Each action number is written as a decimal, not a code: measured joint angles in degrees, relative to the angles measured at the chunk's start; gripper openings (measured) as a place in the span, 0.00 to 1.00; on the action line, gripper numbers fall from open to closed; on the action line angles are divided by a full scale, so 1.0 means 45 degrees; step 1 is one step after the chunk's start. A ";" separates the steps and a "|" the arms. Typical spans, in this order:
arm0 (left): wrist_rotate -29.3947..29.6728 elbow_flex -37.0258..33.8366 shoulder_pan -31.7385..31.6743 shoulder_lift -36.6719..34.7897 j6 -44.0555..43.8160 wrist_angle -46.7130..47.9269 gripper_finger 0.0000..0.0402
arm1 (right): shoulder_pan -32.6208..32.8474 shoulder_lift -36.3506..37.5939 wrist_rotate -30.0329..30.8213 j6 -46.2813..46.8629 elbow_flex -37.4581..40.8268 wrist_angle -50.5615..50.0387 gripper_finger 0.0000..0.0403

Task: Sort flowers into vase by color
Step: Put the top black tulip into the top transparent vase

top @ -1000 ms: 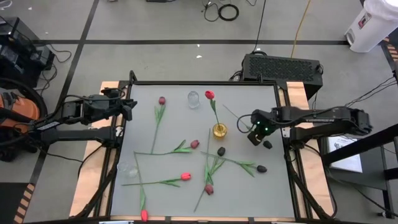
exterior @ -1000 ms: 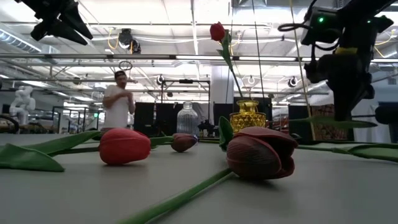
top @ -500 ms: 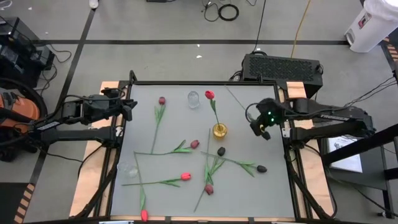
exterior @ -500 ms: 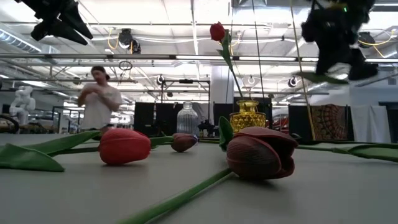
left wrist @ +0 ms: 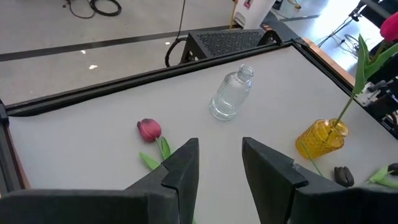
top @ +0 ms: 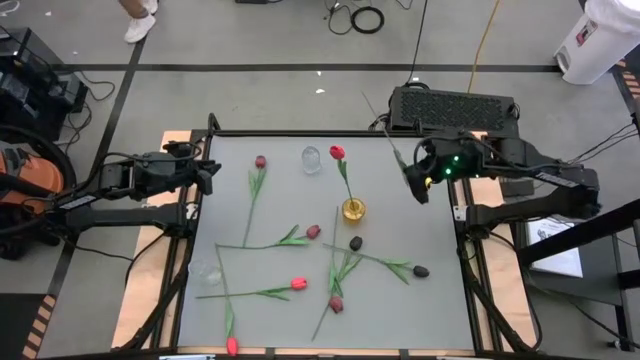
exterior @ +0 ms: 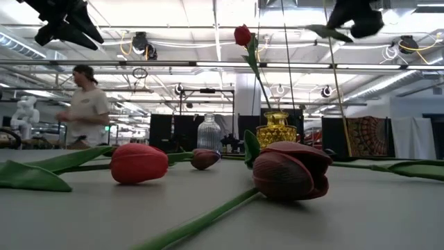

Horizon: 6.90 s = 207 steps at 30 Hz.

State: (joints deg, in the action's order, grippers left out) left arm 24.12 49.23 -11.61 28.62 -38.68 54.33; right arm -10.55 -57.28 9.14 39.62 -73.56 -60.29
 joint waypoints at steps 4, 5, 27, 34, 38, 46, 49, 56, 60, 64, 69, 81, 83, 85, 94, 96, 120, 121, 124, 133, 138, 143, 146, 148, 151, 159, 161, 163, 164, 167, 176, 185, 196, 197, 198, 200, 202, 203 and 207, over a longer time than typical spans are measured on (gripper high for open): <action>0.0000 0.0000 0.0002 0.0000 0.0005 0.0000 0.32 | 0.0005 -0.0439 -0.0108 -0.0002 -0.1052 0.0036 0.00; 0.0000 0.0000 -0.0002 0.0003 0.0005 0.0000 0.32 | 0.0005 -0.0547 -0.0109 -0.0017 -0.1312 0.0061 0.00; -0.0005 0.0000 -0.0002 0.0001 0.0131 0.0000 0.32 | 0.0029 -0.2721 -0.2611 -0.0820 -0.2959 0.5135 0.00; -0.0167 0.0000 0.0000 0.0000 0.0436 -0.0135 0.32 | 0.0128 -0.3225 -0.3985 -0.0355 -0.2970 0.6872 0.00; -0.0512 0.0000 0.0002 0.0001 0.1056 -0.0931 0.32 | 0.0387 -0.3446 -0.4219 -0.0094 -0.2978 0.7209 0.00; -0.1337 0.0000 -0.0002 0.0001 0.2063 -0.3222 0.32 | 0.0986 -0.3738 -0.4813 0.0444 -0.2973 0.7261 0.00; -0.1911 0.0000 -0.0002 0.0000 0.2531 -0.4196 0.32 | 0.1171 -0.3724 -0.4823 0.0839 -0.2973 0.7281 0.00; -0.2987 0.0000 0.0001 0.0003 0.3497 -0.6048 0.32 | 0.1542 -0.3720 -0.5074 0.1722 -0.2973 0.7471 0.00; -0.3180 0.0000 0.0003 0.0005 0.3989 -0.6703 0.32 | 0.1761 -0.3724 -0.5232 0.2179 -0.2973 0.7936 0.00; -0.3485 0.0000 0.0002 0.0005 0.4857 -0.7295 0.32 | 0.1914 -0.3724 -0.5400 0.2838 -0.2973 0.8531 0.00; -0.3687 0.0000 0.0003 0.0005 0.6137 -0.8051 0.32 | 0.2185 -0.3724 -0.5434 0.3564 -0.2973 0.9112 0.00; -0.3602 0.0249 0.0000 0.0229 0.8989 -1.0622 0.32 | 0.2710 -0.4332 -0.5444 0.5502 -0.2954 0.9758 0.00; -0.3530 0.0550 0.0003 0.0455 0.9574 -1.0627 0.32 | 0.2724 -0.4588 -0.5504 0.5812 -0.2954 0.9874 0.00; -0.3393 0.0840 -0.0002 0.0704 1.0289 -1.0633 0.32 | 0.2720 -0.4918 -0.5795 0.6118 -0.2954 1.0485 0.00; -0.2753 0.2639 0.0003 0.2027 1.3028 -0.8279 0.32 | 0.2779 -0.6101 -0.6127 0.7721 -0.2954 1.2769 0.00; -0.2668 0.3020 0.0002 0.2254 1.3482 -0.7613 0.32 | 0.2783 -0.6217 -0.6120 0.7806 -0.2954 1.3116 0.00; -0.1694 0.5270 0.0670 0.4614 1.9948 -0.4542 0.32 | 0.2396 -0.6210 -0.5930 0.9738 -0.2959 1.3083 0.00; -0.1422 0.5270 0.0734 0.4699 2.0274 -0.4574 0.32 | 0.2363 -0.6210 -0.5953 0.9787 -0.2959 1.3080 0.00; -0.0693 0.5270 0.0996 0.4940 2.1174 -0.4854 0.32 | 0.2342 -0.6210 -0.5998 1.0250 -0.2959 1.3077 0.00; 0.1233 0.5270 0.2086 0.5702 2.3556 -0.6678 0.32 | 0.2348 -0.6210 -0.6017 1.0433 -0.2968 1.3070 0.00; 0.1896 0.5270 0.2883 0.6072 2.4542 -0.7382 0.32 | 0.2341 -0.6210 -0.6066 1.0428 -0.2968 1.3066 0.00; 0.2541 0.5270 0.3680 0.6475 2.5123 -0.8188 0.32 | 0.2275 -0.6206 -0.6066 1.0416 -0.2968 1.3066 0.00; 0.2979 0.5270 0.4137 0.6717 2.5483 -0.8677 0.32 | 0.2254 -0.6206 -0.6066 1.0423 -0.2968 1.3064 0.00; 0.3180 0.5270 0.4393 0.6879 2.5613 -0.8978 0.32 | 0.2249 -0.6206 -0.6066 1.0424 -0.2968 1.3066 0.00; 0.3487 0.5270 0.4753 0.7096 2.5684 -0.9155 0.32 | 0.2249 -0.6206 -0.6066 1.0428 -0.2968 1.3066 0.00; 0.3778 0.5265 0.5509 0.7803 2.5679 -1.0059 0.32 | 0.2254 -0.6201 -0.6124 1.0613 -0.2969 1.3070 0.00; 0.3913 0.5268 0.5624 0.7978 2.5689 -1.0487 0.32 | 0.2254 -0.6201 -0.6124 1.0618 -0.2970 1.3070 0.00; 0.4057 0.5265 0.5697 0.8148 2.5692 -1.0794 0.32 | 0.2254 -0.6201 -0.6124 1.0618 -0.2968 1.3070 0.00; 0.4082 0.5265 0.5707 0.8217 2.5693 -1.0870 0.32 | 0.2254 -0.6201 -0.6124 1.0622 -0.2968 1.3075 0.00; 0.4099 0.5265 0.5810 0.8407 2.5693 -1.1073 0.32 | 0.2254 -0.6201 -0.6198 1.0713 -0.2970 1.3077 0.00; 0.4109 0.5265 0.6157 0.9010 2.5694 -1.1871 0.32 | 0.2259 -0.6201 -0.6484 1.0859 -0.2968 1.3148 0.00; 0.4104 0.5260 0.6292 0.9389 2.5679 -1.2021 0.32 | 0.2259 -0.6201 -0.6746 1.0860 -0.2968 1.3153 0.00; 0.4104 0.5260 0.6307 0.9394 2.5670 -1.2464 0.32 | 0.2256 -0.6201 -0.6782 1.0754 -0.2968 1.3153 0.00; 0.4099 0.5260 0.6307 0.9394 2.5669 -1.2514 0.32 | 0.2254 -0.6201 -0.6780 1.0749 -0.2968 1.3153 0.00; 0.4099 0.5260 0.6311 0.9394 2.5670 -1.2564 0.32 | 0.2254 -0.6201 -0.6780 1.0743 -0.2968 1.3153 0.00; 0.4085 0.5260 0.6357 0.9394 2.5670 -1.2644 0.32 | 0.2254 -0.6201 -0.6780 1.0724 -0.2968 1.3153 0.00; 0.4070 0.5260 0.6366 0.9394 2.5665 -1.2667 0.32 | 0.2254 -0.6201 -0.6780 1.0720 -0.2968 1.3153 0.00; 0.4063 0.5260 0.6371 0.9394 2.5665 -1.2665 0.32 | 0.2254 -0.6201 -0.6780 1.0720 -0.2968 1.3153 0.00; 0.4036 0.5260 0.6366 0.9394 2.5660 -1.2658 0.32 | 0.2255 -0.6201 -0.6780 1.0720 -0.2968 1.3153 0.00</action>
State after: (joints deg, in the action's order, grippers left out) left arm 42.28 72.90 17.04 70.89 76.79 -2.63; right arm -0.40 -85.19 -21.37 87.85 -86.91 -1.10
